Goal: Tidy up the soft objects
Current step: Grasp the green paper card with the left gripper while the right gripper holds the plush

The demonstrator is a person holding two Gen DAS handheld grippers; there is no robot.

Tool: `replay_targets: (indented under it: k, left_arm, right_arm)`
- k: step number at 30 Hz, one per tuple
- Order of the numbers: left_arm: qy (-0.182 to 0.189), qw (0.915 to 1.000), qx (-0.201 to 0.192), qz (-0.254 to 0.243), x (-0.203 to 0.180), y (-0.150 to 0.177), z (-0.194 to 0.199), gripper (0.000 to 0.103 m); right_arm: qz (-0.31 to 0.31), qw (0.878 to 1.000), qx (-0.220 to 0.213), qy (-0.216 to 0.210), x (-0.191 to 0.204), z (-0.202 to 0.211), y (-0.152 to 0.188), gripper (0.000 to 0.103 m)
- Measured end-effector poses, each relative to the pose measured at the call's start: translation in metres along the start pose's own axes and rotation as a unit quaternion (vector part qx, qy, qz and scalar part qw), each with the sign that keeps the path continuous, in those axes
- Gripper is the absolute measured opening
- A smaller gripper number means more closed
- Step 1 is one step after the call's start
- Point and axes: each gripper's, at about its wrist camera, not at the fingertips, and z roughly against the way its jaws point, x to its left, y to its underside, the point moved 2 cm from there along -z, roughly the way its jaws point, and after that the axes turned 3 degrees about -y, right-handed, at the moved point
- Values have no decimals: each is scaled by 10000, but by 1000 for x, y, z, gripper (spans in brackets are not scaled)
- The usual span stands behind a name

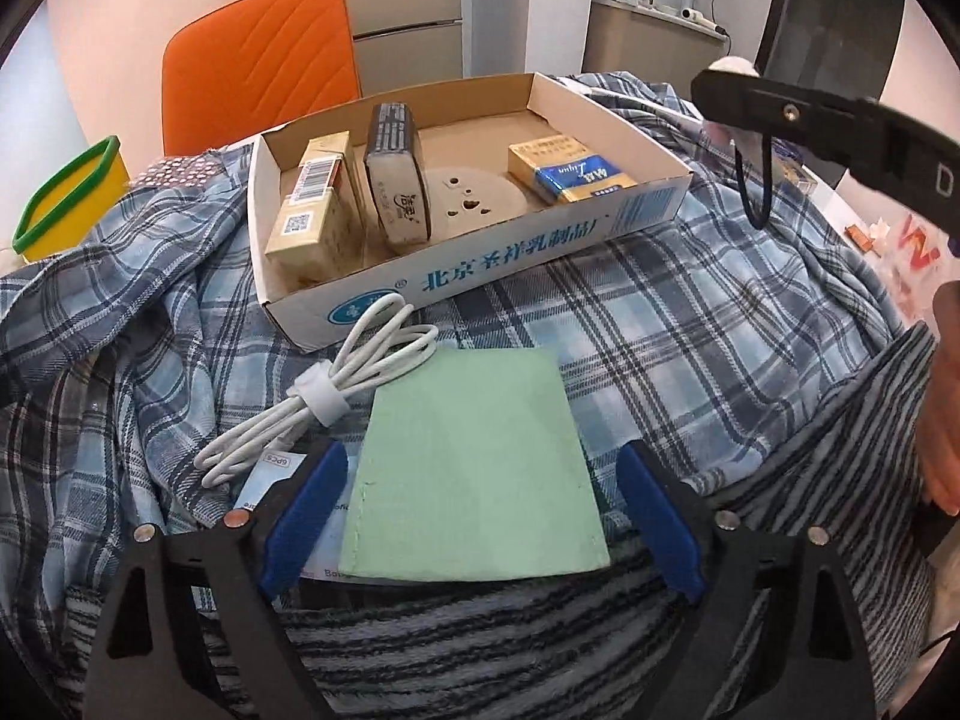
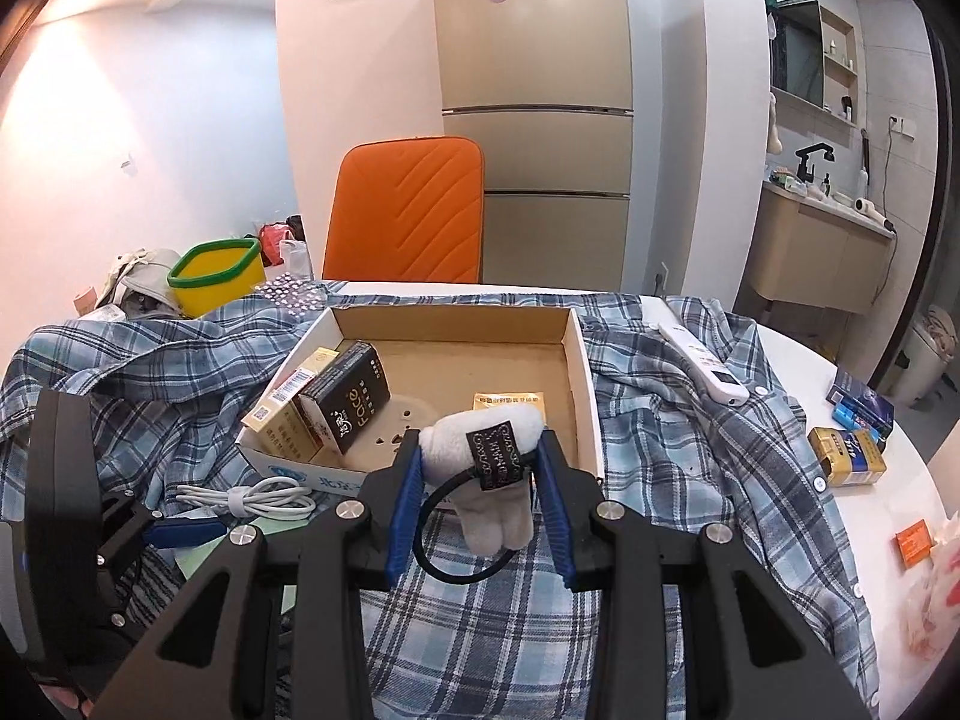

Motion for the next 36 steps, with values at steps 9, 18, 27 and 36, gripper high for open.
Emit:
replay_targets:
  k: [9, 18, 27, 36]
  left_arm:
    - [32, 9997, -239, -2, 2, -1, 7, 72]
    - [204, 9952, -957, -49, 2, -2, 33, 32]
    - [145, 9940, -1010, -393, -12, 0, 34, 89]
    - [323, 9894, -828, -1150, -36, 5, 24, 90]
  right_arm:
    - [115, 9999, -4, 105, 2, -2, 2, 38]
    - [90, 9997, -155, 170, 2, 2, 0, 38]
    - [53, 9997, -185, 130, 1, 4, 0, 38]
    - [-32, 9998, -165, 112, -1, 3, -1, 39]
